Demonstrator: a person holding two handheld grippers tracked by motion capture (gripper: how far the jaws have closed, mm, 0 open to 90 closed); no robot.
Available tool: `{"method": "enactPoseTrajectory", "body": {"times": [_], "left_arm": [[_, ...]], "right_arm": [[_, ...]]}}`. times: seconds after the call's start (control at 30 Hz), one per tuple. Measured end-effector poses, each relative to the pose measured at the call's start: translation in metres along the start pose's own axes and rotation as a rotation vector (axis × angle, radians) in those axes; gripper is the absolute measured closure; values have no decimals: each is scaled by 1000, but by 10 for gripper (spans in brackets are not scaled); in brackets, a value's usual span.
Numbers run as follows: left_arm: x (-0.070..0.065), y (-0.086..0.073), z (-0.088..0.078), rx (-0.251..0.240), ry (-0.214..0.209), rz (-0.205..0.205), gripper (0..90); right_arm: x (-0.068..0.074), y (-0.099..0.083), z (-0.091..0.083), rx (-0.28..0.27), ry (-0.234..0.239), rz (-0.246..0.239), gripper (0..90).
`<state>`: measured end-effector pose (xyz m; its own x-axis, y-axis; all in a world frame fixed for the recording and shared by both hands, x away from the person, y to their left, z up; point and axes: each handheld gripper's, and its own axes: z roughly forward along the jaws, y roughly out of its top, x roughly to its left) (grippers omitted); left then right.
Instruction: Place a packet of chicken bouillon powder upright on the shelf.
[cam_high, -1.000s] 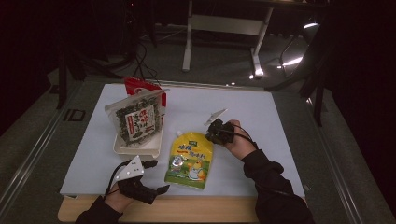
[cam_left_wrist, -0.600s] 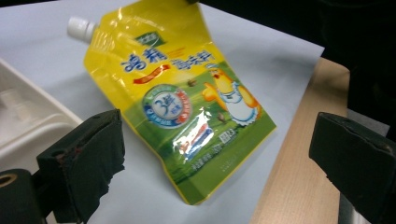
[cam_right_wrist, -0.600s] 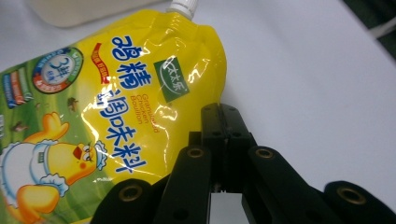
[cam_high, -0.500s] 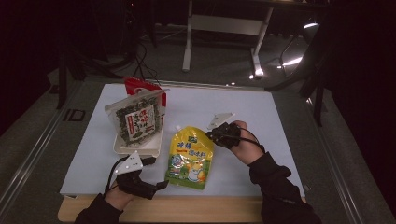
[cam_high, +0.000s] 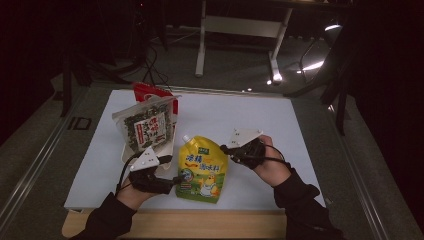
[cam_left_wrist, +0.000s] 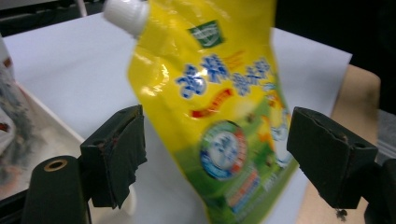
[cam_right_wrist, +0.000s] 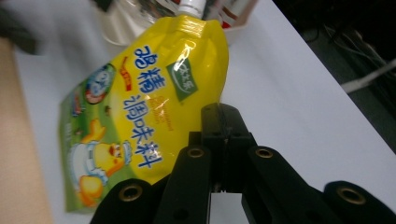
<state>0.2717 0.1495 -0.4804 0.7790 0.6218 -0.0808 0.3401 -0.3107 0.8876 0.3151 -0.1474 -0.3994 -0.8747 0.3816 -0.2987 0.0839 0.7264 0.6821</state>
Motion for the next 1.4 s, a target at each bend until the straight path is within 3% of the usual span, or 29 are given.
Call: {"method": "enactPoseTrajectory", "body": {"times": [0.13, 0.2, 0.27, 0.5, 0.57, 0.63, 0.73, 0.8, 1.0, 1.1, 1.27, 1.4], "left_arm": [[4, 3, 1, -8, 8, -1, 219], [6, 8, 2, -18, -5, 23, 239], [8, 11, 1, -30, -16, 42, 301], [13, 15, 0, -34, -65, 41, 434], [14, 15, -1, -26, -82, 46, 495], [15, 15, -2, -27, -128, 34, 600], [17, 14, -3, -33, -135, 35, 687], [21, 14, -6, -43, -167, 47, 724], [21, 13, -12, -54, -198, 133, 900], [21, 11, -12, -72, -196, 167, 900], [21, 8, -12, -104, -222, 189, 900], [20, 7, -13, -111, -216, 190, 900]], "right_arm": [[8, 3, -9, -22, 4, -22, 900], [15, 5, -17, -41, 9, -37, 900], [18, 5, -21, -51, 14, -42, 900], [29, 6, -31, -77, 32, -68, 900], [30, 6, -33, -80, 46, -64, 900], [30, 5, -34, -80, 53, -60, 900], [31, 5, -34, -80, 54, -65, 900], [31, 3, -34, -83, 59, -55, 900], [29, 1, -35, -95, 66, -40, 900], [27, 0, -34, -103, 72, -19, 893], [23, -4, -26, -99, 92, 27, 710], [21, -12, -10, -78, 178, 74, 703]]}}
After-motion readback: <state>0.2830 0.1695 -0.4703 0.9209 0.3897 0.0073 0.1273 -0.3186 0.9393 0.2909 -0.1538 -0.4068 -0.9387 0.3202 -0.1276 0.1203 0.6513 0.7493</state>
